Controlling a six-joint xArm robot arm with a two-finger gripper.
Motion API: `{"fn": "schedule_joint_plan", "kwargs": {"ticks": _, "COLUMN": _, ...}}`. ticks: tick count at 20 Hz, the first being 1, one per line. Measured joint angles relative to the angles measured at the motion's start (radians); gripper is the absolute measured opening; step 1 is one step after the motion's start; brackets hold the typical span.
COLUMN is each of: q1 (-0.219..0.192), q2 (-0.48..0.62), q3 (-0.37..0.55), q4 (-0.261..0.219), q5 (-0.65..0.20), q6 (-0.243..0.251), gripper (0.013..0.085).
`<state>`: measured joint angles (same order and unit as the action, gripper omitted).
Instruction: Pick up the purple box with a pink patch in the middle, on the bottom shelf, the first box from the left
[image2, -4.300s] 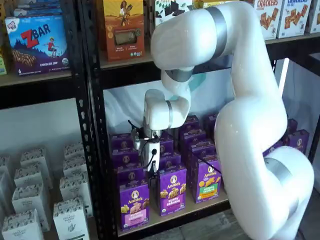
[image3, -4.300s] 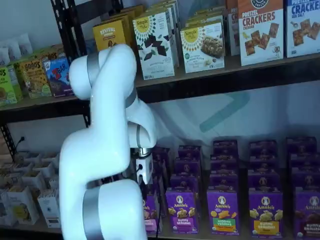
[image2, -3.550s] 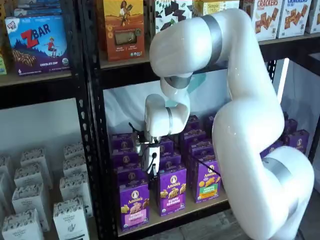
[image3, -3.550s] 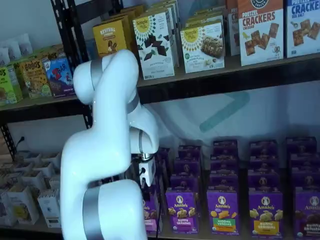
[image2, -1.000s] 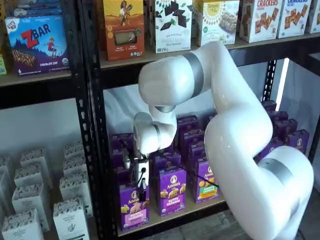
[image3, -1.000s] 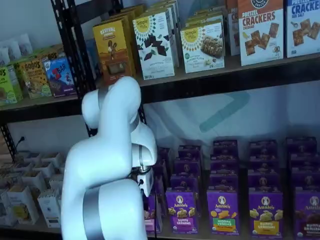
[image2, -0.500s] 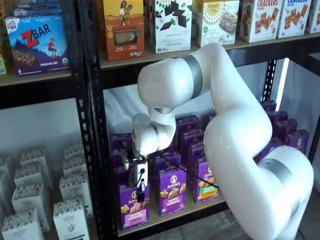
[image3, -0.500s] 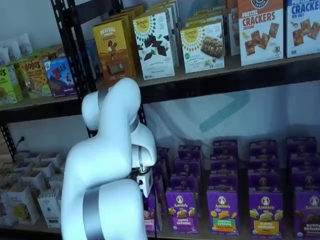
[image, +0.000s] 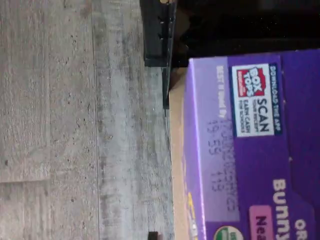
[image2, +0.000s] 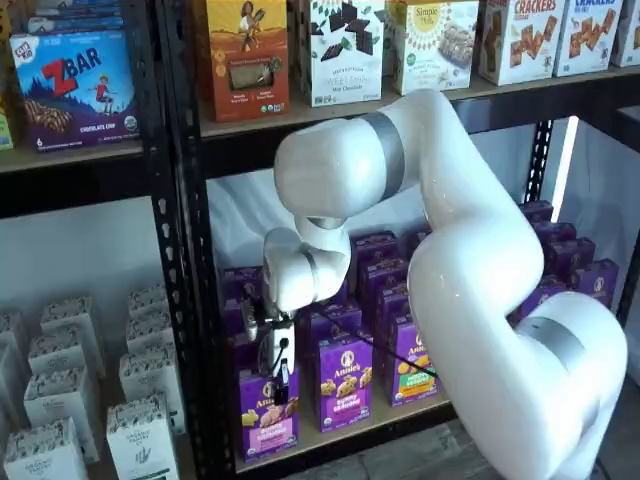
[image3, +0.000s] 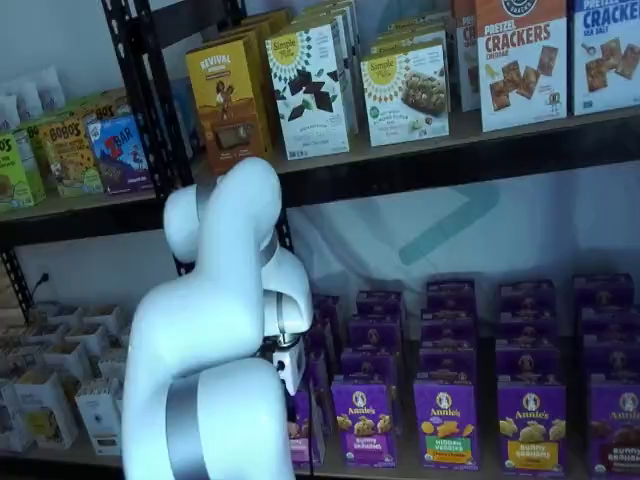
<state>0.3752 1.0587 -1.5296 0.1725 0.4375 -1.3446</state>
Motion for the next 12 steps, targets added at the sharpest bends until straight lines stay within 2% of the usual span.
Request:
{"fn": "schedule_joint_plan", "kwargs": {"ticks": 6, "q1": -0.004, "q2": -0.001, "q3": 0.002, "q4": 0.002, "q5": 0.0, "q6": -0.006, "gripper": 0.065}}
{"fn": "schedule_joint_plan", "kwargs": {"ticks": 12, "q1": -0.008, "q2": -0.004, "q3": 0.0, "q4": 0.004, "q5": 0.013, "q6": -0.011, "gripper": 0.049}}
